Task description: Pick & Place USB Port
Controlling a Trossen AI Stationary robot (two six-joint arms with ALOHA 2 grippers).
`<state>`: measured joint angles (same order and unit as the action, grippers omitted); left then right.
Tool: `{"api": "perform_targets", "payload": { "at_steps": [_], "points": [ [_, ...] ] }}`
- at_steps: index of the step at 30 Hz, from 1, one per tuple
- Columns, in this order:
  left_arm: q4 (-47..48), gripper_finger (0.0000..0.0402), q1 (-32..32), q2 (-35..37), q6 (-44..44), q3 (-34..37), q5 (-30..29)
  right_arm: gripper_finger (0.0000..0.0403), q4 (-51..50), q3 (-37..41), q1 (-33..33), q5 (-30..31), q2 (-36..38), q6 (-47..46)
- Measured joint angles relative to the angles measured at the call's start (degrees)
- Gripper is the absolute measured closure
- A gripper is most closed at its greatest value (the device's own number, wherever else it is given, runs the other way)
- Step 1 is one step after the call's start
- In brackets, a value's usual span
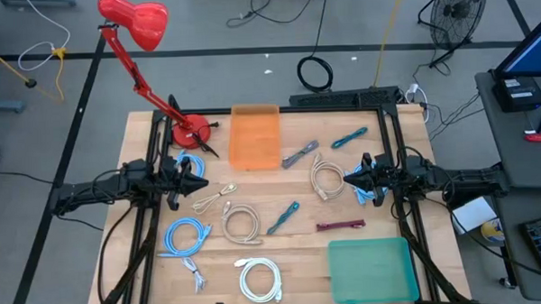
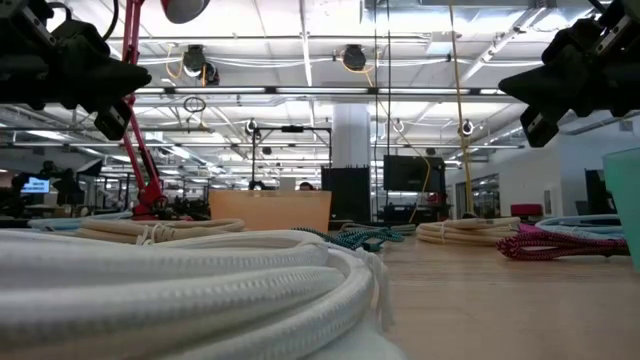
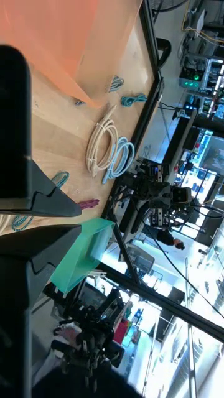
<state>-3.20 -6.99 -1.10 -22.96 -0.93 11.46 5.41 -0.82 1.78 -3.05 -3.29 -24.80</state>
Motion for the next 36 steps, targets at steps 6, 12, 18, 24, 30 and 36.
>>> {"api": "perform_targets", "payload": {
  "at_steps": [6,12,18,24,30,36],
  "points": [
    [0.0,0.0369,0.0,0.0,0.0,0.0,0.0,0.0403,0.0,0.0,0.0,0.0,0.0,0.0],
    [-13.9,0.0369,0.0,0.0,-19.8,0.0,-18.8,0.0403,1.4,0.0,0.0,0.2,0.0,-0.4],
    [-30.2,0.0369,-0.1,0.0,-39.1,0.0,-38.1,0.0403,13.4,0.0,0.0,4.1,0.0,-12.5],
    [-33.6,0.0369,-1.3,-0.4,-36.3,-0.6,-35.5,0.0403,25.1,0.0,0.0,18.2,0.0,-18.0],
    [-28.0,0.0369,-1.3,-9.7,-34.0,-12.4,-17.5,0.0403,27.7,0.0,0.0,26.2,0.0,-20.2],
    [-9.7,0.0369,-1.3,-28.4,-20.5,-32.8,-6.8,0.0403,27.4,0.0,0.0,28.9,0.0,-18.4]
  ]
}}
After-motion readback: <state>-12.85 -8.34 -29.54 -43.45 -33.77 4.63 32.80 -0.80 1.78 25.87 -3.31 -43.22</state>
